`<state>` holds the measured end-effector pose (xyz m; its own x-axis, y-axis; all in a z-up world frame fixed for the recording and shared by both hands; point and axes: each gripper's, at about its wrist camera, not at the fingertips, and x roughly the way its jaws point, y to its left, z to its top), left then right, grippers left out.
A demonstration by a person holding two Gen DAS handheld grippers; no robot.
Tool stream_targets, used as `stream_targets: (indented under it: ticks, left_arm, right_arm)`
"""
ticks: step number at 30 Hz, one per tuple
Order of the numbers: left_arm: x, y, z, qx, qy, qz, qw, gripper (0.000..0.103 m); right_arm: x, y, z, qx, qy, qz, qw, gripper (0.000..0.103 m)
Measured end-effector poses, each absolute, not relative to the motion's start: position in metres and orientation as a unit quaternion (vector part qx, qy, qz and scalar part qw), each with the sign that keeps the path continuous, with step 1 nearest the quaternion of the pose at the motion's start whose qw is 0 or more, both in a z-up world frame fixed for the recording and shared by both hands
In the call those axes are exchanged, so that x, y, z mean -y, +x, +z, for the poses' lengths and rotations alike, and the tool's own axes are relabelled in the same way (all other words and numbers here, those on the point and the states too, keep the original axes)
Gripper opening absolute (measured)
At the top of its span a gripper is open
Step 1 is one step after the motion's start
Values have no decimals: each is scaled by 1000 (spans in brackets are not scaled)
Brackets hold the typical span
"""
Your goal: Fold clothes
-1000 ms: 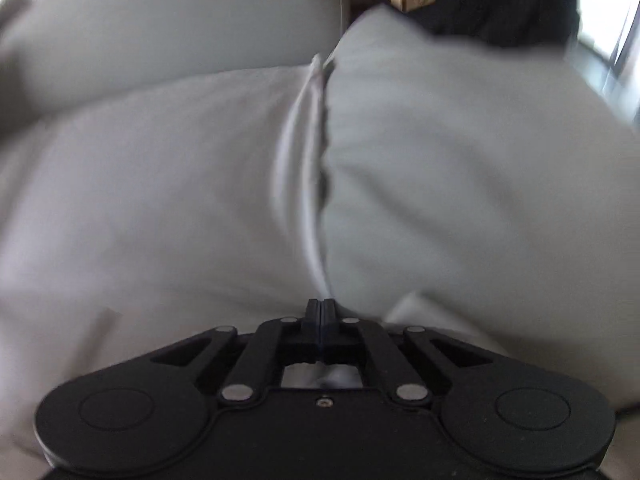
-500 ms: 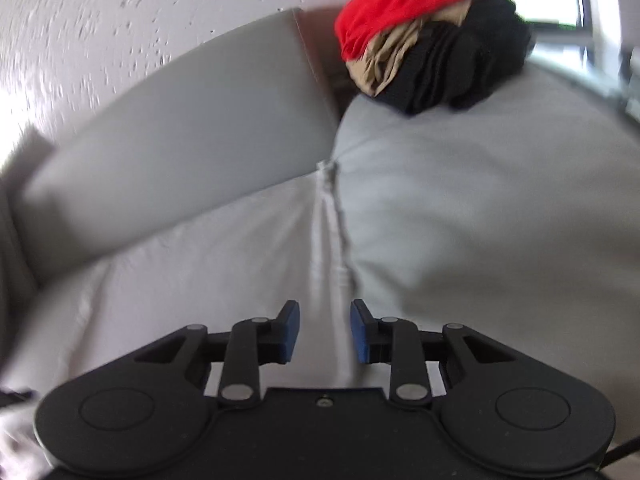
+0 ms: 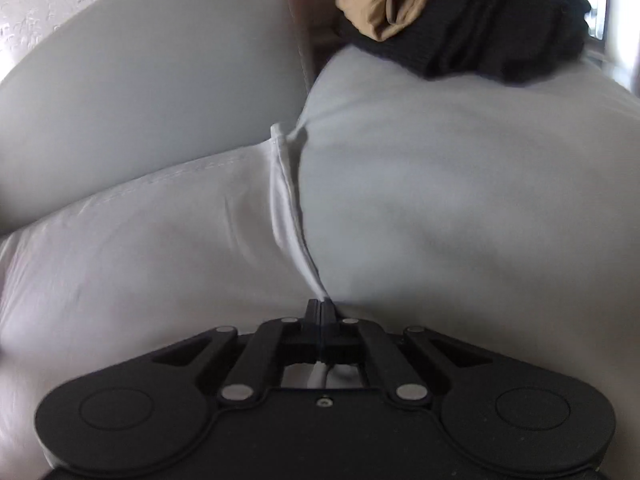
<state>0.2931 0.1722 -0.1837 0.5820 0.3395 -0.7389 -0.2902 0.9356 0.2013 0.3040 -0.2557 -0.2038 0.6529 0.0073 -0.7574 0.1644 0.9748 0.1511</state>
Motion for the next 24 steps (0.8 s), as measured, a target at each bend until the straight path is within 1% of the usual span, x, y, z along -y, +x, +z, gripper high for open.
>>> stream_targets:
  ticks: [3, 5, 8, 11, 12, 14, 16, 17, 18, 19, 21, 22, 24]
  left_arm:
    - [-189, 297, -187, -418, 48, 259, 869, 9]
    - [-202, 297, -183, -412, 32, 274, 868, 9]
    - [-215, 293, -165, -382, -33, 256, 888, 8]
    - [-205, 305, -156, -365, -88, 128, 918, 9]
    - [-196, 310, -155, -368, -90, 80, 922, 13]
    - [-179, 318, -162, -378, -82, 25, 922, 14]
    - [-167, 329, -175, -392, -52, 29, 918, 14]
    - [-166, 332, -179, -386, -38, 51, 920, 17]
    - [-165, 334, -183, -378, -24, 73, 923, 19]
    - [-165, 335, -184, -373, -13, 101, 922, 18]
    - [-163, 341, -184, -369, 23, 180, 911, 12]
    - [-166, 344, -185, -368, 34, 206, 906, 12]
    - [-167, 348, -186, -364, 39, 225, 903, 6]
  right_arm:
    - [248, 303, -193, -403, 101, -50, 908, 1]
    - [248, 300, -183, -382, 115, -48, 916, 13]
    - [253, 307, -180, -364, 138, -42, 920, 16]
    - [257, 319, -185, -358, 150, -41, 921, 17]
    - [258, 324, -187, -356, 154, -41, 921, 17]
    - [261, 332, -191, -351, 163, -40, 921, 17]
    - [264, 341, -194, -347, 171, -40, 921, 17]
    - [265, 345, -196, -345, 175, -39, 921, 13]
    - [266, 350, -198, -343, 179, -39, 921, 7]
    - [268, 354, -200, -341, 184, -39, 921, 0]
    - [270, 363, -203, -337, 192, -38, 921, 0]
    - [268, 365, -203, -334, 179, -42, 924, 0]
    - [259, 369, -198, -336, 146, -46, 929, 0]
